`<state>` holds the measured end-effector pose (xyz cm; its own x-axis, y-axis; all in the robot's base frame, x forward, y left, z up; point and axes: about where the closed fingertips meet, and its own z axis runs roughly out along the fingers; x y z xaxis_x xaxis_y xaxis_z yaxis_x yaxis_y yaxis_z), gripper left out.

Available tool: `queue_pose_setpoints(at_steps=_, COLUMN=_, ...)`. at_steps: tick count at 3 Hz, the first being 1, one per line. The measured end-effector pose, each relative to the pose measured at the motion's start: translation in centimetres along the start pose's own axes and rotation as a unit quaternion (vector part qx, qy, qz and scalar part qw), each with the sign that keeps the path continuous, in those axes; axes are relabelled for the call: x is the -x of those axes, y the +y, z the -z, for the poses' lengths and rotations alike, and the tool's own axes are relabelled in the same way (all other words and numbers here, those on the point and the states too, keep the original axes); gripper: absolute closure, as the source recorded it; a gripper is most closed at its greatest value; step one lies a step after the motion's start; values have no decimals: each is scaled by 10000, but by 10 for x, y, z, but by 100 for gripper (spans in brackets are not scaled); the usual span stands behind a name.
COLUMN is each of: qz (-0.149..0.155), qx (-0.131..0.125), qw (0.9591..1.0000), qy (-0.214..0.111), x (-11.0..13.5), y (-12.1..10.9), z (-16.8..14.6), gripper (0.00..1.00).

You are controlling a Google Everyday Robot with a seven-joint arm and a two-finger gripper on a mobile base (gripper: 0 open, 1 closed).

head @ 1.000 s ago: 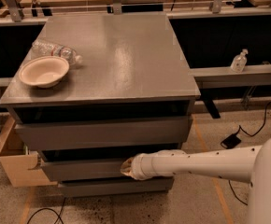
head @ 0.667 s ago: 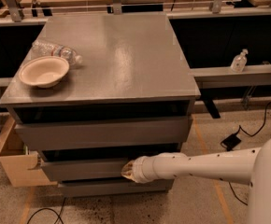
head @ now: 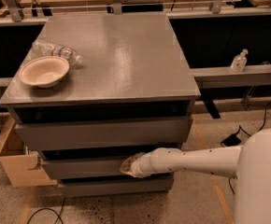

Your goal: Close middle drawer

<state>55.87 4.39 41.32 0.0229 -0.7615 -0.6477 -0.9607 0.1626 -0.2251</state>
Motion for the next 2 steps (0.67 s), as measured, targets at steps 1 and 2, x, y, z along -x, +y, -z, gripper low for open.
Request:
queue_pose_setpoints(at_steps=1, qz=-52, qx=18, qw=10000, qy=56, x=-5, y=-4, z=-2, gripper=100)
queue_pose_setpoints(at_steps=2, qz=-134, qx=23, qw=9997, qy=205, x=-13, y=0, z=3, gripper=100)
